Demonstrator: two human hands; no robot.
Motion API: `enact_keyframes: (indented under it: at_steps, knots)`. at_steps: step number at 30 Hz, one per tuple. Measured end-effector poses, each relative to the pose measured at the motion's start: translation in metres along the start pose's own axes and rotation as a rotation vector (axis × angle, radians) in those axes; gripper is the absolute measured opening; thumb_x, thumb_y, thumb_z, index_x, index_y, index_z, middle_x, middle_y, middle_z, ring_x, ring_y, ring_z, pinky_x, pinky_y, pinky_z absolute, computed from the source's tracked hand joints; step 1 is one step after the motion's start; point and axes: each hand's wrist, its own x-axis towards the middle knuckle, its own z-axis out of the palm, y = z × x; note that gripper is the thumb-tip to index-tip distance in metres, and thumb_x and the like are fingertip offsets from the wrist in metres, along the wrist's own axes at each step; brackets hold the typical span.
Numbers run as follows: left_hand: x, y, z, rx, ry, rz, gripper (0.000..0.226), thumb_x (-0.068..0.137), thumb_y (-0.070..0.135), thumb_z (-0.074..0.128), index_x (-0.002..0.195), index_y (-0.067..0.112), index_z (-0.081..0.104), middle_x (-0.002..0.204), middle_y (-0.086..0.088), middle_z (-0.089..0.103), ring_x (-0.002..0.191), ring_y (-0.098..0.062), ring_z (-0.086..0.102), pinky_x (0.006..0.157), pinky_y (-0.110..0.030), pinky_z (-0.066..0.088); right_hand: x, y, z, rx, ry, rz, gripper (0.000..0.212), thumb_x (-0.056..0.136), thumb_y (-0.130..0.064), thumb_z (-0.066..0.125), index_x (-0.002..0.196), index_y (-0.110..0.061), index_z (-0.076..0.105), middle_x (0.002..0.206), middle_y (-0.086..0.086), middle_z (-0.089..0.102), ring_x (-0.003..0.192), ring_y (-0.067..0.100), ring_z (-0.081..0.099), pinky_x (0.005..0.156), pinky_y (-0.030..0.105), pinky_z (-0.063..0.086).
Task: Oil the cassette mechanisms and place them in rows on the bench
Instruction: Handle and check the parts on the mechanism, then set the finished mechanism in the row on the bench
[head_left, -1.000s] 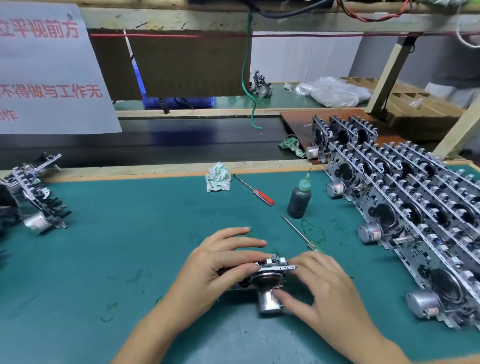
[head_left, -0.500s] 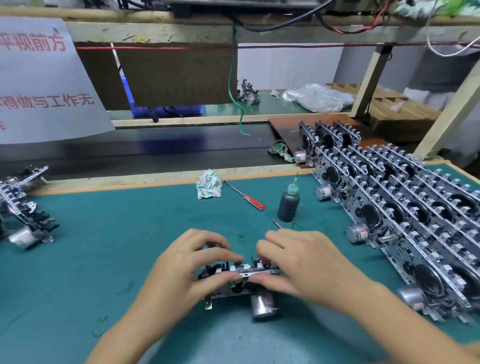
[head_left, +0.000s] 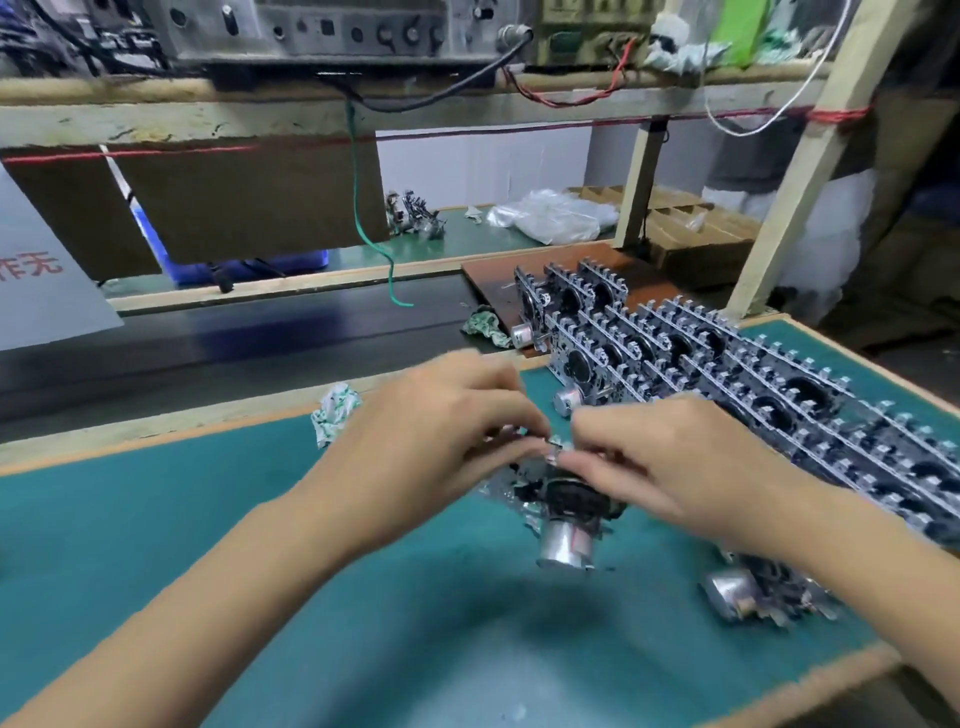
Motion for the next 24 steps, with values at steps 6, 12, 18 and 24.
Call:
enact_keyframes:
  at_steps: [6,12,18,24]
  knots:
    - [0.143,0.037,0.038,0.058,0.069,0.168,0.018,0.090,0.037,0.061,0.100,0.026,0.071,0.103,0.008,0.062,0.098,-0.012,0.056,0.069,-0.025,0.041,-0.051,0.069,-0.082,-0.138,0.155,0.314,0.028,0.090,-0.044,0.041,0.070,-0.024,0.041,0.048,-0.005,0.040,0.052,0.013,0.038,0.050,0.021,0.032]
    - [0.244,0.089,0.108,0.087,0.118,0.258,0.024,0.095,0.039,0.050,0.111,0.025,0.063,0.113,0.004,0.056,0.109,-0.015,0.052,0.078,-0.031,0.045,-0.110,0.124,-0.138,-0.489,0.159,0.490,0.029,0.091,-0.038,0.046,0.069,-0.021,0.036,0.050,-0.008,0.034,0.045,0.023,0.038,0.050,0.032,0.028]
    - [0.282,0.124,0.181,0.050,-0.220,0.359,0.038,0.098,0.023,0.044,0.136,0.016,0.046,0.132,-0.006,0.049,0.123,-0.023,0.045,0.094,-0.037,0.041,-0.178,0.165,-0.132,-0.681,0.044,0.704,0.038,0.085,-0.014,0.066,0.069,-0.019,0.032,0.052,0.014,0.052,0.047,0.036,0.055,0.045,0.037,0.041]
    - [0.270,0.138,0.240,-0.077,-0.634,0.268,0.050,0.100,0.020,0.043,0.146,0.008,0.028,0.151,-0.011,0.033,0.135,-0.026,0.035,0.106,-0.033,0.029,-0.222,0.182,-0.093,-0.600,-0.106,0.905,0.022,0.094,-0.025,0.055,0.076,-0.016,0.046,0.076,0.015,0.065,0.073,0.037,0.062,0.059,0.040,0.042]
